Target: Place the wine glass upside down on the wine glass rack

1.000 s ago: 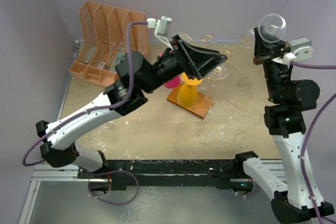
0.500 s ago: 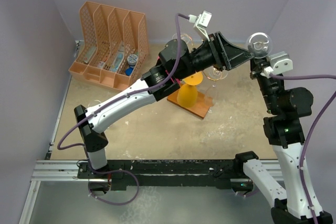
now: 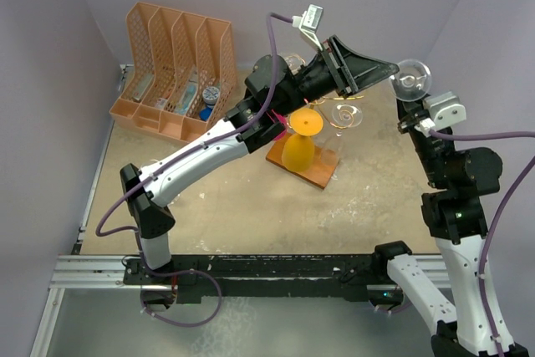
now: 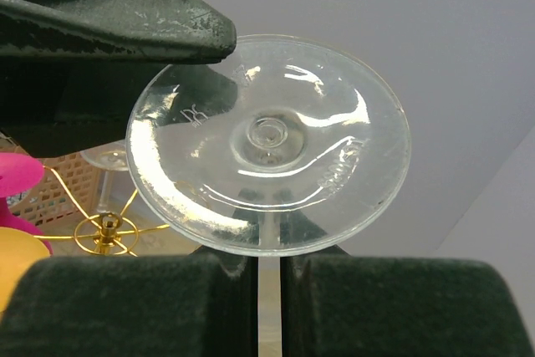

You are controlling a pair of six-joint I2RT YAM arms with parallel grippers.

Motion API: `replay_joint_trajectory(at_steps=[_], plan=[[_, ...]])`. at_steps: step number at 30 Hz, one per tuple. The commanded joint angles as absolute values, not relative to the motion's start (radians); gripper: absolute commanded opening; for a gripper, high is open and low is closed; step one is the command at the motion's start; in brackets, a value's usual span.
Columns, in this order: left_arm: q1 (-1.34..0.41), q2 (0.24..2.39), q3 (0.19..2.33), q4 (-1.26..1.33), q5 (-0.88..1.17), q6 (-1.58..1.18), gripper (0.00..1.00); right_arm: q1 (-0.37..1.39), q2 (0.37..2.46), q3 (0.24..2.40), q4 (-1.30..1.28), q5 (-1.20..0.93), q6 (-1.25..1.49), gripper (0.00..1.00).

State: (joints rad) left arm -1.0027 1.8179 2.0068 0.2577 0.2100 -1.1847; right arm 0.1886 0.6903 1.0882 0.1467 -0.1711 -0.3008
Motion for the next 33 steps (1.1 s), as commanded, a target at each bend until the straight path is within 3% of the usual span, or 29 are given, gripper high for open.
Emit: replay_joint_trajectory(at_steps=[1, 8, 12, 14, 21, 25, 33], plan=[[-1.001, 1.838, 2.05, 0.323, 0.265, -1.248, 0.2, 0.187, 0.683, 1.097, 0.194, -0.202, -0.318, 0.0], [-1.001, 1.843, 2.05, 0.308, 0.307, -1.252, 0.2, 0.187, 0.703, 1.103, 0.183, -0.175, -0.311, 0.0], [-0.998, 1.834, 2.044, 0.306, 0.302, -1.24, 0.0, 0.187, 0.709, 1.111, 0.186, -0.165, -0.291, 0.0], [-0.991, 1.832, 2.049, 0.316, 0.299, -1.24, 0.0, 0.187, 0.699, 1.114, 0.191, -0.172, -0.267, 0.0], [-0.965, 1.835, 2.115, 0.344, 0.289, -1.245, 0.0, 0.187, 0.664, 1.127, 0.191, -0.168, -0.118, 0.45], [-0.95, 1.834, 2.129, 0.351, 0.282, -1.241, 0.0, 0.187, 0.637, 1.125, 0.154, -0.188, -0.039, 0.59], [-0.921, 1.85, 2.137, 0.368, 0.287, -1.247, 0.0, 0.187, 0.51, 1.105, 0.119, -0.238, 0.106, 0.69]])
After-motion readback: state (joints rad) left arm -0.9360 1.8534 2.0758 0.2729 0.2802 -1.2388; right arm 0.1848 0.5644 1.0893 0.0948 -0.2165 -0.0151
